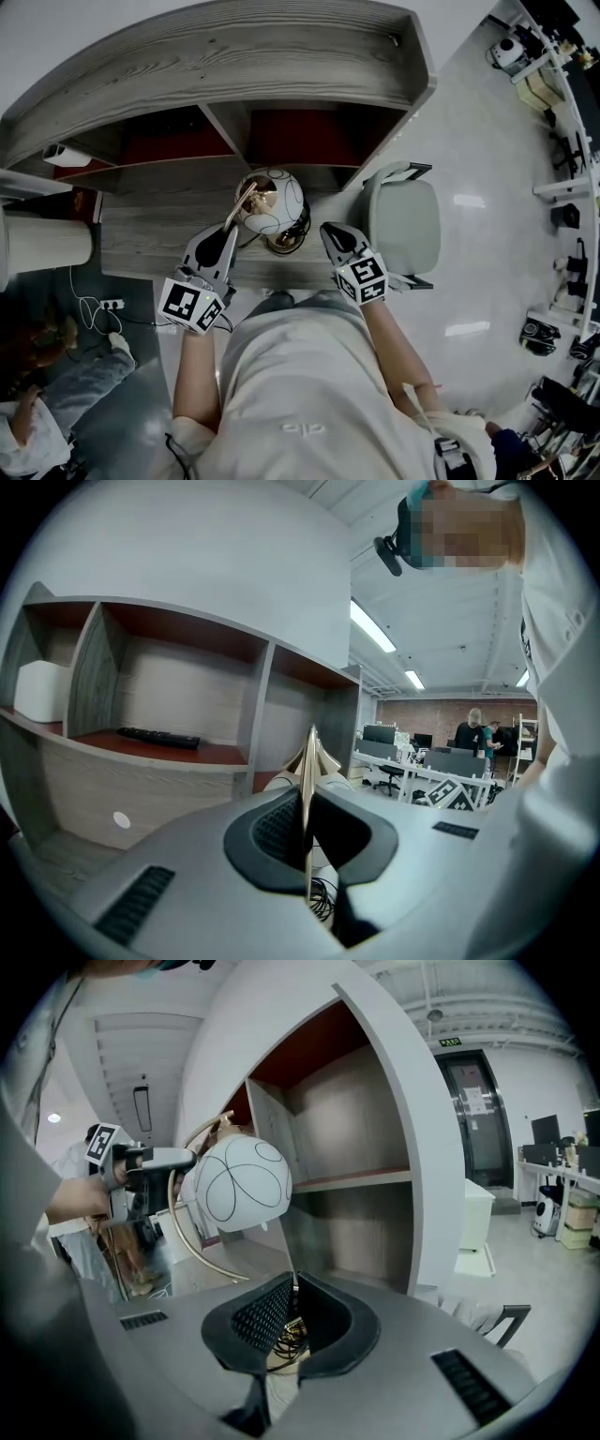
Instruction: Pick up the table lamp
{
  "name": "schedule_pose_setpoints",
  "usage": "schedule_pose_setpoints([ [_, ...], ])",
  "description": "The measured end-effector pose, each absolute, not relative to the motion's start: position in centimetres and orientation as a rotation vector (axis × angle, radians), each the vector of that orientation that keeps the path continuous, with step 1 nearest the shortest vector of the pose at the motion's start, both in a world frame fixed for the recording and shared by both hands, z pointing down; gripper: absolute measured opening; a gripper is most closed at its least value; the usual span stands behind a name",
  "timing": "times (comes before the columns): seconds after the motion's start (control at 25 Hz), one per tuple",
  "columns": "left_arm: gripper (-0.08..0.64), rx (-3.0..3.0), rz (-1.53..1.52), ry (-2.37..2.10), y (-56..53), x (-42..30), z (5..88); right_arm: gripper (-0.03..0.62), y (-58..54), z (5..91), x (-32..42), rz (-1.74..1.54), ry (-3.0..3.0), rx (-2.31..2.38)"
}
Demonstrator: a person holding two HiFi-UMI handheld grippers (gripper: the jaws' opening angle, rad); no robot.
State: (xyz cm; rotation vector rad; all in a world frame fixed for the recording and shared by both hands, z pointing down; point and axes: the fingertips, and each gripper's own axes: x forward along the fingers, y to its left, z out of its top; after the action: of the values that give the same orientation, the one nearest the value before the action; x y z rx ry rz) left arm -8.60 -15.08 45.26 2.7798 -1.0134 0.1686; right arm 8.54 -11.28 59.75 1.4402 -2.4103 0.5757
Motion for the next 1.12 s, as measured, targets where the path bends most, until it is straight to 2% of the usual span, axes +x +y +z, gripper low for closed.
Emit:
schedule_pose_setpoints([
  [0.2,0.023,2.765,0.142,-0.994,-14.9,-10.1,45.5,0.038,-12.7,61.6,7.0,0.568,-2.439,1.402],
  [0.84,0.021,2.751,0.099,-0.956,-13.9,-14.5,46.4,0.157,-16.4,68.0,3.3,0.599,-2.406,1.363],
  [1.12,0.021,2.757,0.096,-0.926,-13.3,-16.1,46.8,0.177,-17.9,70.1,1.9,0.578,-2.361,1.367],
])
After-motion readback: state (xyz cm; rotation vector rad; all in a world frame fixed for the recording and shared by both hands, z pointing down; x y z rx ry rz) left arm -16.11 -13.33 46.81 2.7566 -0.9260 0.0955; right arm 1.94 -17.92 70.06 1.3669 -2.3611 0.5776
